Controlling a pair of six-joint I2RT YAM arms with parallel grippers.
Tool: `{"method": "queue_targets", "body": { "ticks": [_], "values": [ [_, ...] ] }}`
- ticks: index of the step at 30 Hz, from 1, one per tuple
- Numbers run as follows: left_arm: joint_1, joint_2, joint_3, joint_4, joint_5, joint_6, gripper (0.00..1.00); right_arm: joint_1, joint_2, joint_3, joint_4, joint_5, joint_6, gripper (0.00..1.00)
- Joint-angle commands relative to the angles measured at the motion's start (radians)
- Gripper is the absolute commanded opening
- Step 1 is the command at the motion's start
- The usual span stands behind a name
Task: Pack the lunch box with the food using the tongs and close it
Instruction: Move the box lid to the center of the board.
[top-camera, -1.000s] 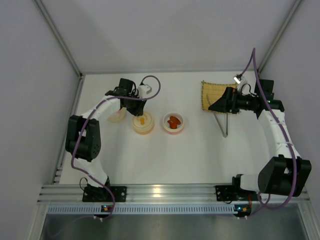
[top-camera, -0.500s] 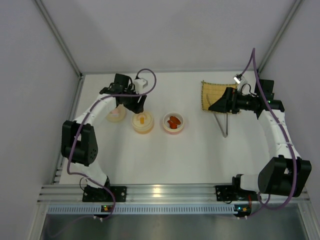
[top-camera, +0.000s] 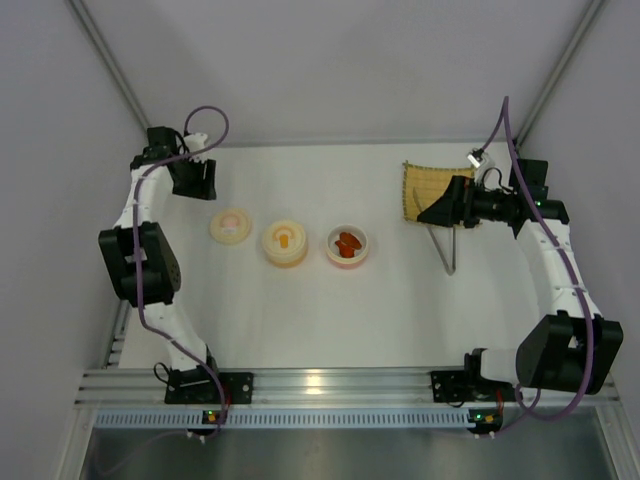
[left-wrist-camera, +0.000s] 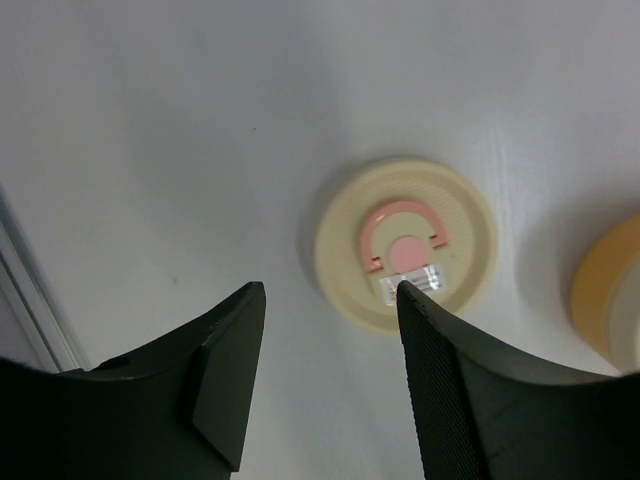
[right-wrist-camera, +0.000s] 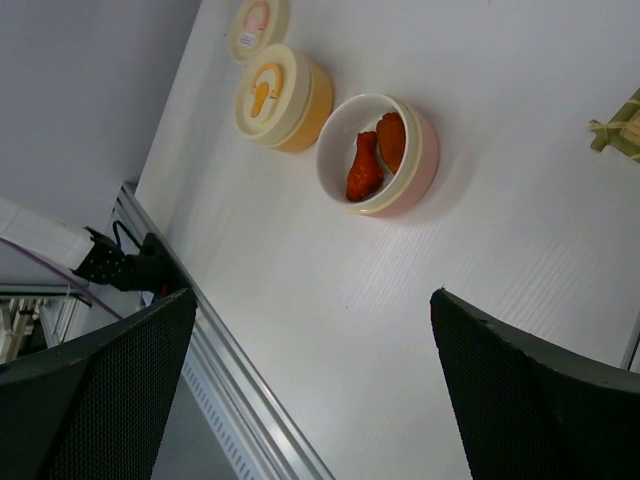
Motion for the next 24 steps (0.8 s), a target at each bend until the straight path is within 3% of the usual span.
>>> {"method": "queue_targets", "body": {
  "ticks": [1,5,8,20,24],
  "values": [
    [0.031,0.094,0.097,-0.077,-0.008,0.075,0.59,0.005,-0.021,0.022,0.014,-0.003,-0.023,0.99],
    [0.04,0.235,0.225,-0.141,-0.012,0.141,0.44,0.01,-0.011,0.03,0.011,0.004,-0.023,1.0],
    [0.04,0.28,0.234,-0.152,-0.026,0.164,0.4,0.011,-0.008,0.03,0.011,0.009,-0.023,0.99],
    [0.04,0.335,0.11,-0.129,-0.034,0.221,0.38,0.037,0.011,0.038,0.007,0.018,-0.035,0.99],
    [0.035,0.322,0.029,-0.126,-0.037,0.3,0.28,0.074,0.022,0.048,-0.007,0.032,-0.054,0.99]
  ]
}}
